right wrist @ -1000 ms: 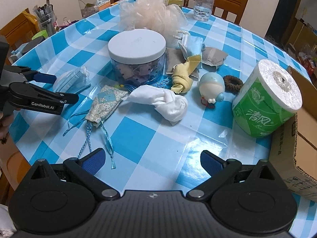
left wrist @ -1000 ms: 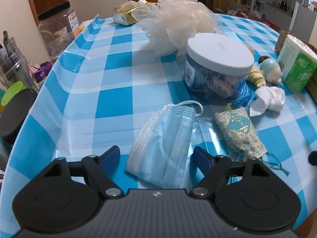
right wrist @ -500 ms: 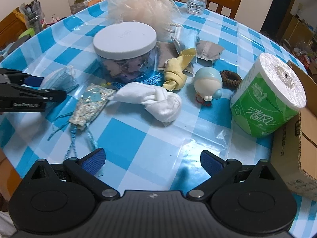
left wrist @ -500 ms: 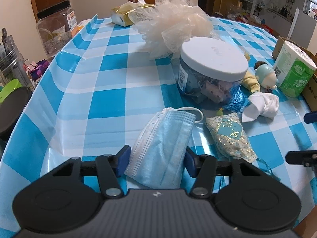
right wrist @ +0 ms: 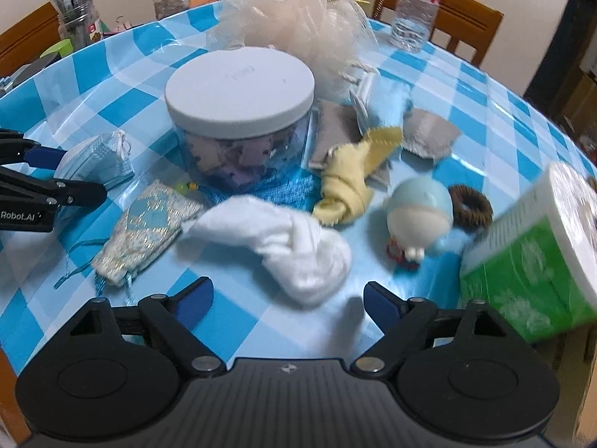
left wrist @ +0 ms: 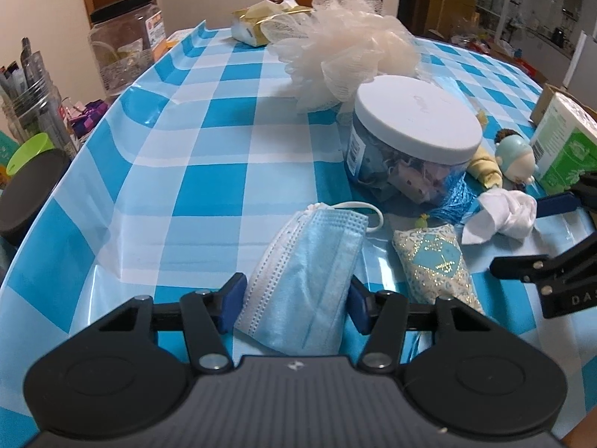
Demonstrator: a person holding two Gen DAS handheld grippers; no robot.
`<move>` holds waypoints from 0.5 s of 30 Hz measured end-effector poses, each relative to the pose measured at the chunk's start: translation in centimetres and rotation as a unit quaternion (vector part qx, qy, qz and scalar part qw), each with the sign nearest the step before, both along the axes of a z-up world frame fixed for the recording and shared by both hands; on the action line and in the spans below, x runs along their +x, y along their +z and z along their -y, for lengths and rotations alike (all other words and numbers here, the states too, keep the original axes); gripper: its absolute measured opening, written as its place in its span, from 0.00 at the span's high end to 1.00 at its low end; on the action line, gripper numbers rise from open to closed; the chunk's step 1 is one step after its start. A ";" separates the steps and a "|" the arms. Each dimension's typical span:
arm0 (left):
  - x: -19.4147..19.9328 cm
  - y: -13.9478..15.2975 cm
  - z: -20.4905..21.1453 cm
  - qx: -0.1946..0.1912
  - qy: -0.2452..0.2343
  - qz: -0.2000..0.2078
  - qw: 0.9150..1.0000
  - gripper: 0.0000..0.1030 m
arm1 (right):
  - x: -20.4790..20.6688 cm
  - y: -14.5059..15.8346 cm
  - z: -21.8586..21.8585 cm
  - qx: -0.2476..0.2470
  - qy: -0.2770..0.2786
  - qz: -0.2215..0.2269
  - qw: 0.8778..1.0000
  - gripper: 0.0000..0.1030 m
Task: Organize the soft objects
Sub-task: 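Reach the left gripper to the blue mask while the right gripper reaches the white sock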
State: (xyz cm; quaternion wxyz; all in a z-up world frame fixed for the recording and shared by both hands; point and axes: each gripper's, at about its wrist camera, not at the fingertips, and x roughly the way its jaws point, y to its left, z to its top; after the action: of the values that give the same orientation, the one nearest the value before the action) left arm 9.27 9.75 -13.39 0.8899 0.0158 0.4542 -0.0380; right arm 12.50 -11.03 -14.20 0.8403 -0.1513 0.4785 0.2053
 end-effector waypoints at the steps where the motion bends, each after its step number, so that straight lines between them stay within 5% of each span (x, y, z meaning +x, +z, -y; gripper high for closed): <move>1: 0.1 0.0 0.0 -0.001 0.003 -0.001 1.000 0.46 | 0.3 0.0 0.0 0.001 0.005 0.002 1.000 0.14; 7: 0.4 0.2 0.1 -0.005 0.013 -0.008 1.000 0.52 | 2.0 0.0 0.1 0.009 0.027 0.006 1.000 0.27; 11: 0.5 0.4 0.3 0.000 0.011 -0.010 1.000 0.58 | 2.6 0.2 0.2 0.016 0.037 0.002 0.999 0.45; 15: 0.4 0.9 0.5 0.010 0.002 -0.010 1.000 0.64 | 2.7 0.5 0.3 0.016 0.041 -0.004 0.999 0.47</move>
State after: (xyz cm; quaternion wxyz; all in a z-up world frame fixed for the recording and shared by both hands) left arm 9.66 9.29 -12.53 0.8854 0.0240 0.4631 -0.0320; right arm 15.19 -11.36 -13.70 0.8317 -0.1566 0.4715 0.2480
